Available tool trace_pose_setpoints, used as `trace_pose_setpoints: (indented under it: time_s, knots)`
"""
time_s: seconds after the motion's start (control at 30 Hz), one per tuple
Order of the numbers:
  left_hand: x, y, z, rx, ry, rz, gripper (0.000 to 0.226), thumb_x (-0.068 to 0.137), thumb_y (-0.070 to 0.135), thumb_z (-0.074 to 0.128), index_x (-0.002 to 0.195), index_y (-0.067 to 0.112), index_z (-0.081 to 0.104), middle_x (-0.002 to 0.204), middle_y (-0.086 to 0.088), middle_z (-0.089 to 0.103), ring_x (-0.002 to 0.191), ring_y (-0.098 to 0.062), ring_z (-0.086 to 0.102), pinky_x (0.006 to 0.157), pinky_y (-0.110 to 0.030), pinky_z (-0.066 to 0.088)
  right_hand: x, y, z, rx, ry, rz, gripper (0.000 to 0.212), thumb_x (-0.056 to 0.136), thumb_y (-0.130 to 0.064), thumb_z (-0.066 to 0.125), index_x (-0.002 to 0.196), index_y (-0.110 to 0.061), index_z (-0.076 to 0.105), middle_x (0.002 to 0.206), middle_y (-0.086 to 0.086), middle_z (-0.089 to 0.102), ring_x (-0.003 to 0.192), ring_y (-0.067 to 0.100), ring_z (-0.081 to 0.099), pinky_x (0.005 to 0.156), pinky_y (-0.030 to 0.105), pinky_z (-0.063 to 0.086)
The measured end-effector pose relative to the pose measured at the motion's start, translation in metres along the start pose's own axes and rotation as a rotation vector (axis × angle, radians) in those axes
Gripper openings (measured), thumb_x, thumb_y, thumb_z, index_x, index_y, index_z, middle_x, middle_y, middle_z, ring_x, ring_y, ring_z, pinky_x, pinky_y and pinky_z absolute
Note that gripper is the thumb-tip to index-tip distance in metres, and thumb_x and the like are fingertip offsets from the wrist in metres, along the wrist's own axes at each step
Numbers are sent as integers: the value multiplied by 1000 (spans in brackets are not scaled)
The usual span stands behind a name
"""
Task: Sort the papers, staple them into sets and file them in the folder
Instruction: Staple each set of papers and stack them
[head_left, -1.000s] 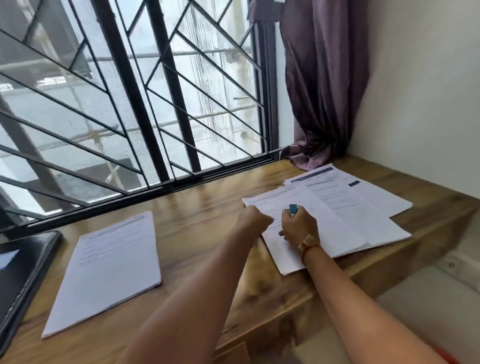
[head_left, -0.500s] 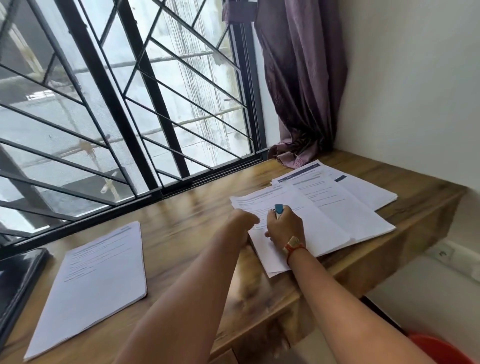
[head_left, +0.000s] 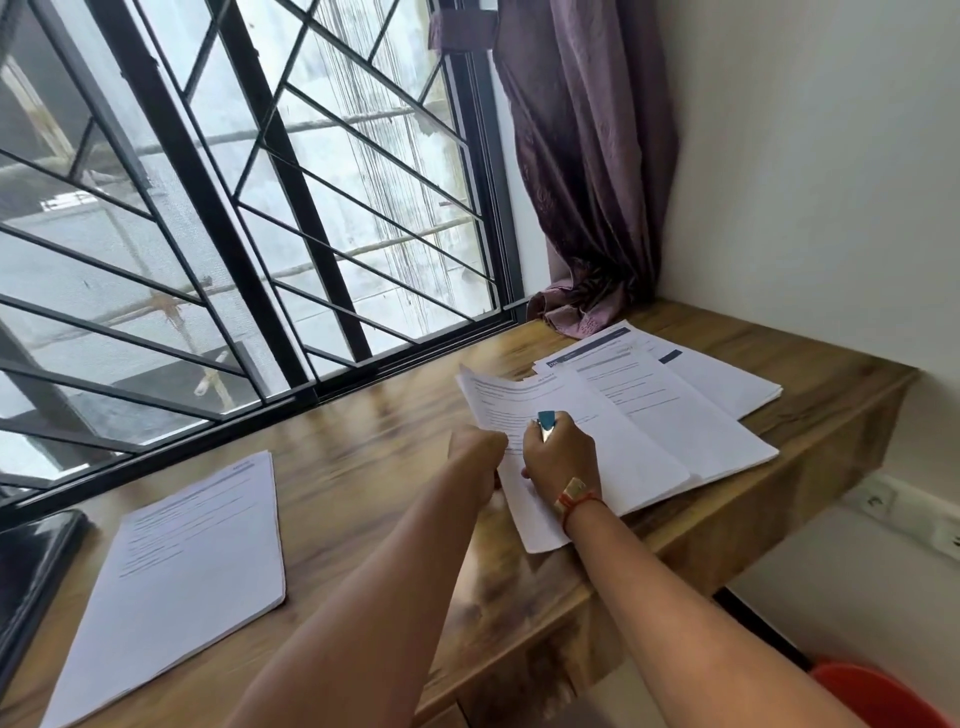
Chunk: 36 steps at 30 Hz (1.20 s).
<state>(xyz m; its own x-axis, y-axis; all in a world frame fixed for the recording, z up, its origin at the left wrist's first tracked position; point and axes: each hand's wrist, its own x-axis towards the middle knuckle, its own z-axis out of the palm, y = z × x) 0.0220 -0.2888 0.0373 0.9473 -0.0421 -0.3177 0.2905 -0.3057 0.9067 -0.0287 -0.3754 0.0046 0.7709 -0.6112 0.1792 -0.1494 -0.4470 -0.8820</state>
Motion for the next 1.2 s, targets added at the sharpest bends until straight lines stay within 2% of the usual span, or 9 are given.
trace_pose_setpoints:
  time_s: [0.1, 0.2, 0.4, 0.57, 0.67, 0.83, 1.0, 1.1, 1.2]
  knots:
    - [-3, -4, 3, -59, -92, 48, 17, 92, -3, 57, 106, 4, 60, 96, -16, 70, 75, -29, 69, 63, -45, 63, -3, -1, -2, -28, 11, -43, 24, 98, -27, 56, 104, -4, 58, 99, 10, 70, 90, 29, 69, 66, 24, 44]
    - [-2, -12, 5, -183, -131, 108, 28, 91, -6, 57, 116, 7, 59, 108, -14, 70, 88, -31, 71, 61, -37, 61, -10, -5, -3, -12, 38, -109, 26, 96, -25, 59, 114, -5, 57, 114, 12, 70, 101, 29, 69, 75, 24, 53]
    - [-2, -21, -13, -360, -156, 245, 28, 92, -1, 57, 115, 12, 65, 109, -12, 74, 97, -29, 73, 81, -47, 62, -34, -34, -13, -3, 150, -330, 33, 91, -25, 65, 118, -13, 50, 117, 7, 68, 100, 23, 69, 78, 27, 58]
    - [-5, -17, -71, -570, 46, 368, 17, 97, -2, 54, 112, 3, 59, 107, -18, 70, 94, -34, 69, 84, -49, 59, -45, -74, -7, 93, 160, -210, 32, 92, -32, 65, 114, -12, 53, 108, 9, 70, 98, 28, 68, 78, 30, 54]
    - [3, -20, -120, -683, 248, 378, 20, 98, -1, 52, 104, 17, 56, 105, -11, 67, 95, -33, 64, 87, -49, 54, -51, -85, 16, 178, 55, -52, 45, 92, -41, 65, 120, -9, 50, 115, 10, 67, 104, 25, 66, 81, 25, 49]
    - [10, -31, -193, -870, 421, 401, 24, 98, -5, 51, 115, 13, 53, 103, -5, 65, 105, -32, 62, 92, -44, 51, -55, -101, 70, 165, -86, 34, 63, 85, -56, 67, 116, -5, 50, 111, 12, 59, 100, 28, 59, 78, 30, 45]
    - [25, -50, -233, -968, 377, 501, 39, 98, -7, 50, 131, 13, 52, 125, -9, 66, 116, -31, 63, 102, -54, 48, -40, -132, 118, 385, -241, -43, 27, 89, -34, 70, 100, -12, 60, 90, 5, 67, 81, 25, 63, 74, 39, 53]
    - [35, -61, -250, -1021, 303, 466, 54, 96, -7, 53, 143, 17, 46, 133, -10, 64, 119, -32, 63, 90, -53, 56, -27, -135, 132, 483, -357, -92, 6, 92, -19, 67, 93, -16, 63, 75, 0, 62, 55, 11, 51, 52, 26, 45]
    - [39, -73, -270, -1011, 248, 365, 58, 92, -7, 58, 143, 18, 48, 129, -11, 65, 112, -30, 66, 66, -40, 61, -15, -126, 144, 500, -456, -98, 8, 94, -12, 64, 101, -9, 62, 66, -6, 54, 45, -1, 45, 42, 13, 37]
